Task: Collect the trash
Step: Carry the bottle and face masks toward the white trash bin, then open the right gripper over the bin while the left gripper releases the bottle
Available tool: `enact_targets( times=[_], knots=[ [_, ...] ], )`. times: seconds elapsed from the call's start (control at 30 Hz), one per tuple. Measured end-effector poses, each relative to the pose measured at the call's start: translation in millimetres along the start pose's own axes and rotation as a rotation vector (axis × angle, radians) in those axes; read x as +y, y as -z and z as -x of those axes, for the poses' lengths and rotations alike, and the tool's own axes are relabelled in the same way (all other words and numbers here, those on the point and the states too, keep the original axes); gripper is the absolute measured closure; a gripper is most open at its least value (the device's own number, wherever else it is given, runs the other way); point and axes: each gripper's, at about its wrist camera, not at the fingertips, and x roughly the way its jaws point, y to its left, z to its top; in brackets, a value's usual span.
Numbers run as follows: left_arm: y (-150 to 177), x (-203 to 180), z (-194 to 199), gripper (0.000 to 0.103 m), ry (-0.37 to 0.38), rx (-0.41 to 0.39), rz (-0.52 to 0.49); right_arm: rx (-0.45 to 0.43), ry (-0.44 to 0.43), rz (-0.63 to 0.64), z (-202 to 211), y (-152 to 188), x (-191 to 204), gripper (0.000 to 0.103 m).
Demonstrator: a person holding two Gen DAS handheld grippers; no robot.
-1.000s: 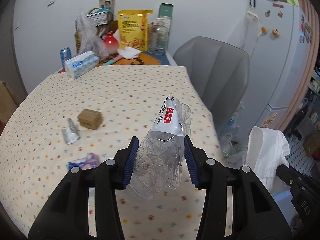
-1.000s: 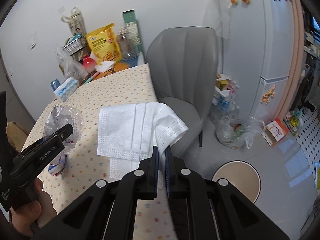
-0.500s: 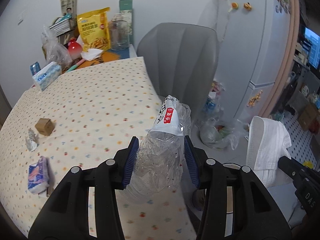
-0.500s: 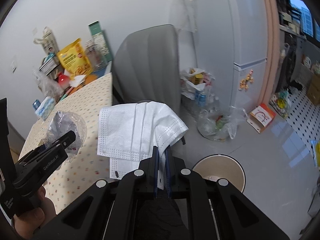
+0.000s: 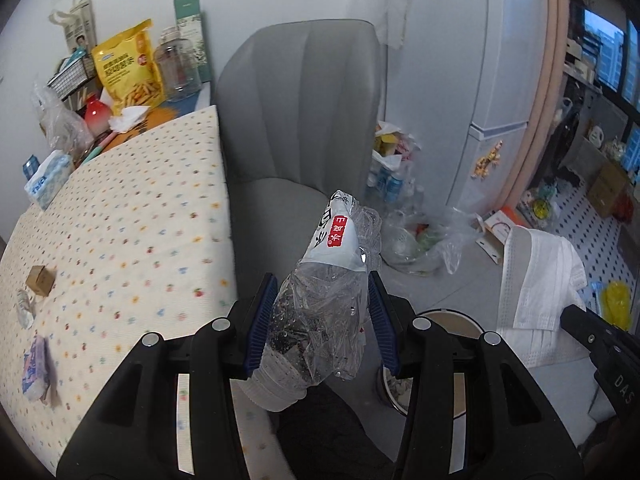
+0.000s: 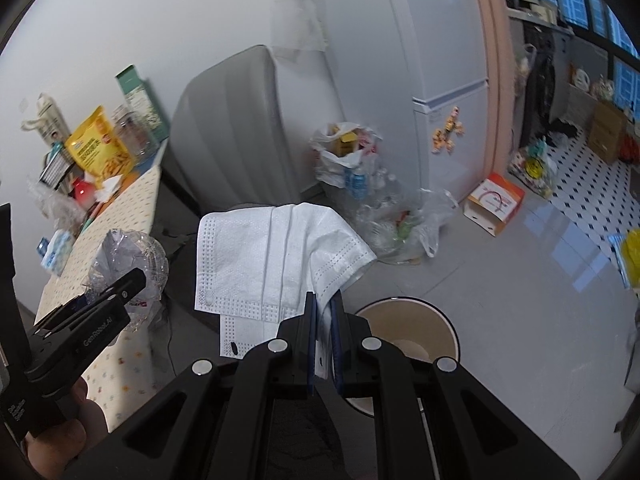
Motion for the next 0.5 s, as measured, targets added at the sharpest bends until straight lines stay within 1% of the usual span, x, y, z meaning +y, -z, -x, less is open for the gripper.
enact_targets(
  times=[0.27, 0.33, 0.37, 0.4, 0.43, 0.5],
  knots=[
    [-1.1, -20.9, -15.8, 0.057, 0.0, 0.028, -0.028, 0.004, 0.016, -0.045, -15.6, -6.1, -27.2, 0.095],
    [-1.1, -25.3, -16.8, 0.057, 0.002, 0.03, -0.034, -0.002, 0.028, -0.053, -16.4, -6.2, -30.7, 0.091],
    [-1.2, -26.5, -17.4, 0.057, 0.003, 0.031, -0.038, -0.01, 0.039, -0.062, -16.8, -7.1, -33.0, 0.087],
    [-1.0, -28.5, -17.5, 0.057, 0.005, 0.031, -0.042, -0.013, 0.043, -0.071, -17.0, -6.9, -35.1, 0.066],
    [-0.9, -29.6, -17.7, 0.057, 0.005, 0.031, -0.045, -0.017, 0.037, -0.084, -17.6, -6.7, -39.0, 0.061],
    [0.8, -32.6, -17.0, 0.057, 0.005, 0.032, -0.052, -0.02, 0.047, -0.087, -17.7, -6.0, -44.5, 0.061]
  ],
)
